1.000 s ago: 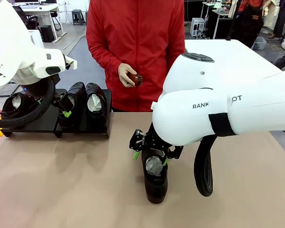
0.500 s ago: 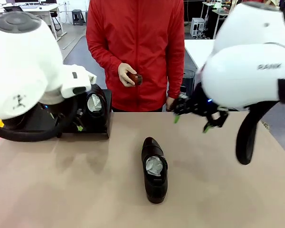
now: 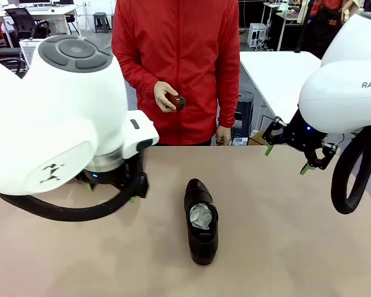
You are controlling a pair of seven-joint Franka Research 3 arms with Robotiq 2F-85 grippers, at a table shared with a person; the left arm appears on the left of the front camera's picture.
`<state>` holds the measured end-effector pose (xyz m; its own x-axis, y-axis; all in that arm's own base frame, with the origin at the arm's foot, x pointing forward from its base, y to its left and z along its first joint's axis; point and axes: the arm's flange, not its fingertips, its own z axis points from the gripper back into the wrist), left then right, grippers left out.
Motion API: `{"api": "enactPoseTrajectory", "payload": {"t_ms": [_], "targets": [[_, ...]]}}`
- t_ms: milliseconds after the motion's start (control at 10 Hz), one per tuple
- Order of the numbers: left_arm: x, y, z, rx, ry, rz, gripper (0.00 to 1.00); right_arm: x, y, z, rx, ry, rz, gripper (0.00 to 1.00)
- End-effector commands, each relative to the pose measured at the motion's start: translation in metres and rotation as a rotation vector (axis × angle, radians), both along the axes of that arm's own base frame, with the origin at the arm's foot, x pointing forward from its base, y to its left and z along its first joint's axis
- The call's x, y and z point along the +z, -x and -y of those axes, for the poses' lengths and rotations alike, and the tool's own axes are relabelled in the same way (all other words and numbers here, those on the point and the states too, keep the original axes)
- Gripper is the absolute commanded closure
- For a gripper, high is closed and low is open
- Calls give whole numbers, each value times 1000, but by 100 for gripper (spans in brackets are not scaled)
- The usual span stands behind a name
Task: Organize the shoes by placing them on the stand.
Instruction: Place the Shoe from the middle of the table onto the Shoes Stand.
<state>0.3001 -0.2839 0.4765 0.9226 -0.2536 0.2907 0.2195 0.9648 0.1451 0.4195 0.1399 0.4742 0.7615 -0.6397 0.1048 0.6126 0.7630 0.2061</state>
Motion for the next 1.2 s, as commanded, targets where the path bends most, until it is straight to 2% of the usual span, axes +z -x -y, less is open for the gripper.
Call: {"api": "enactPoseTrajectory", "payload": {"t_ms": [0, 100, 200, 300, 400, 500, 600, 700, 900, 1100], "targets": [[-11, -11, 22, 43, 213, -56, 0, 9, 3, -18, 86, -5, 19, 0], [-24, -12, 29, 3, 272, -110, 0, 9, 3, -18, 86, -5, 19, 0], [-34, -13, 34, 9, 281, -124, 0, 9, 3, -18, 86, -5, 19, 0], [-41, -15, 39, 10, 300, -127, 0, 9, 3, -18, 86, -5, 19, 0], [-39, -16, 39, -90, 257, -83, 0, 9, 3, -18, 86, -5, 19, 0], [-36, -12, 43, 30, 273, -115, 0, 9, 3, -18, 86, -5, 19, 0], [-42, -15, 45, -8, 273, -112, 0, 9, 3, -18, 86, -5, 19, 0], [-43, -16, 53, -10, 209, -144, 0, 9, 3, -18, 86, -5, 19, 0], [-52, -24, 77, -4, 251, -190, 0, 9, 3, -18, 86, -5, 19, 0], [-63, -33, 91, 27, 241, -203, 0, 9, 3, -18, 86, -5, 19, 0]]}}
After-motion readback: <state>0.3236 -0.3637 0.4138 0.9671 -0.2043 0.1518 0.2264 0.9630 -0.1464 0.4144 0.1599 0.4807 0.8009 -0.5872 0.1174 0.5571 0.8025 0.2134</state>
